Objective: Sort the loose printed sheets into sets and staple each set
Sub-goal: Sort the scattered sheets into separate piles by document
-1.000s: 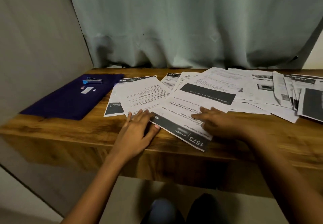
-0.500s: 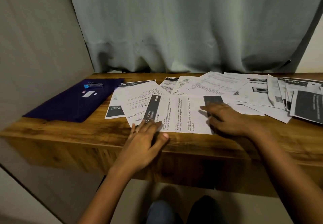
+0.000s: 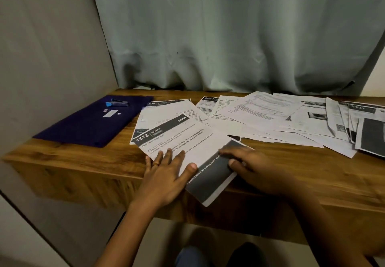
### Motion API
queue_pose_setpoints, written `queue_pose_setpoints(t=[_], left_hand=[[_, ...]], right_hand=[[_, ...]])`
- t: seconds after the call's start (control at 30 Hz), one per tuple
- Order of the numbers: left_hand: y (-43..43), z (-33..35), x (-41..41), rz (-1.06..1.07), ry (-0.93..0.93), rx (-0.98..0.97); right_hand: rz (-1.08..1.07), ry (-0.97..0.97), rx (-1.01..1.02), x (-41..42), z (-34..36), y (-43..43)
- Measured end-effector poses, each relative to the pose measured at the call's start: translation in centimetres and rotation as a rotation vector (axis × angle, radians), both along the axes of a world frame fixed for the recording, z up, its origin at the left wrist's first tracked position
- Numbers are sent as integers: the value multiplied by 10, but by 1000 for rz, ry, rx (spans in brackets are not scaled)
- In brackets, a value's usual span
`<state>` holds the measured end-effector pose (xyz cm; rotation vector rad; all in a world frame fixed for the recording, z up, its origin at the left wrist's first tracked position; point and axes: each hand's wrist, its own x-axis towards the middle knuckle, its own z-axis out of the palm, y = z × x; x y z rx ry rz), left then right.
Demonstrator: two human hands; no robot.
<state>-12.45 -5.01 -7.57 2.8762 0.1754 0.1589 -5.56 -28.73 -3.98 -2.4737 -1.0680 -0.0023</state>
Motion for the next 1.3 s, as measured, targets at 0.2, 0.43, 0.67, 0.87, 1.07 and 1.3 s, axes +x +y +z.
queue_pose_setpoints(t=[0.2, 0.43, 0.67, 0.87, 1.07, 1.3], left_hand=[[26, 5, 5, -74, 105, 64], [46, 34, 11, -77, 186, -35], [46, 62, 19, -81, 183, 31], [49, 44, 20, -76, 158, -2], [70, 13, 14, -58, 133, 23], [78, 11, 11, -59, 94, 16]], right_hand=[[-109, -2, -159, 8, -15, 8], [-61, -68, -228, -16, -14, 41], [-2, -288, -398, -37, -1, 77], [104, -199, -274, -30, -9, 106], [-30, -53, -114, 24, 0, 93], [-60, 8, -293, 62, -1, 81]])
